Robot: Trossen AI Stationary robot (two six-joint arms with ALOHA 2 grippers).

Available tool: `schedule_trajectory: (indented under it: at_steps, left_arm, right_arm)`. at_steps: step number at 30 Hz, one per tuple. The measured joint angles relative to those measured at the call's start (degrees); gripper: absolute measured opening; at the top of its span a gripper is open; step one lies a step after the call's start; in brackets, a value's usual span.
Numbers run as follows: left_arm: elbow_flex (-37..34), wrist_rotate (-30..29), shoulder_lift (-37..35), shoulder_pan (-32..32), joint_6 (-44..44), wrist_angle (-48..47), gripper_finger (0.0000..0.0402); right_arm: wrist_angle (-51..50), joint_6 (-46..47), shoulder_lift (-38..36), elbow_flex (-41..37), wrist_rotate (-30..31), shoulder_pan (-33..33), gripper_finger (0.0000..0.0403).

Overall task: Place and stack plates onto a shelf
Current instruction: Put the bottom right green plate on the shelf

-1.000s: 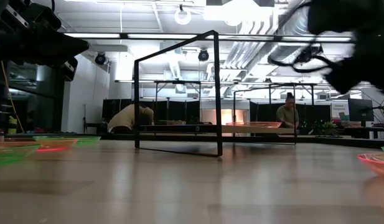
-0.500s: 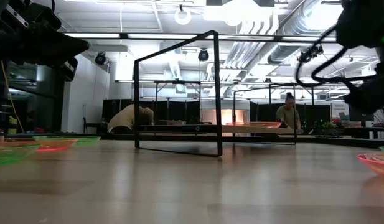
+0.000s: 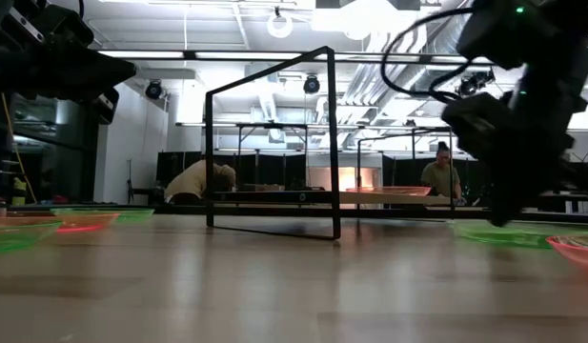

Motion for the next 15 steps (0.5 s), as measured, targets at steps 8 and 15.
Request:
schedule_trajectory:
  at_steps: [8,15]
  left_arm:
    - [0.0,0.0,0.0,0.0,0.0,0.0,0.0]
    - [0.0,0.0,0.0,0.0,0.0,0.0,0.0]
  right_arm:
    - [-13.5,-5.1,-6.7,4.6,0.3,-1.0,0.0]
    - [-30.4,-1.2,-14.8,4.8,-5.2,0.7,0.0]
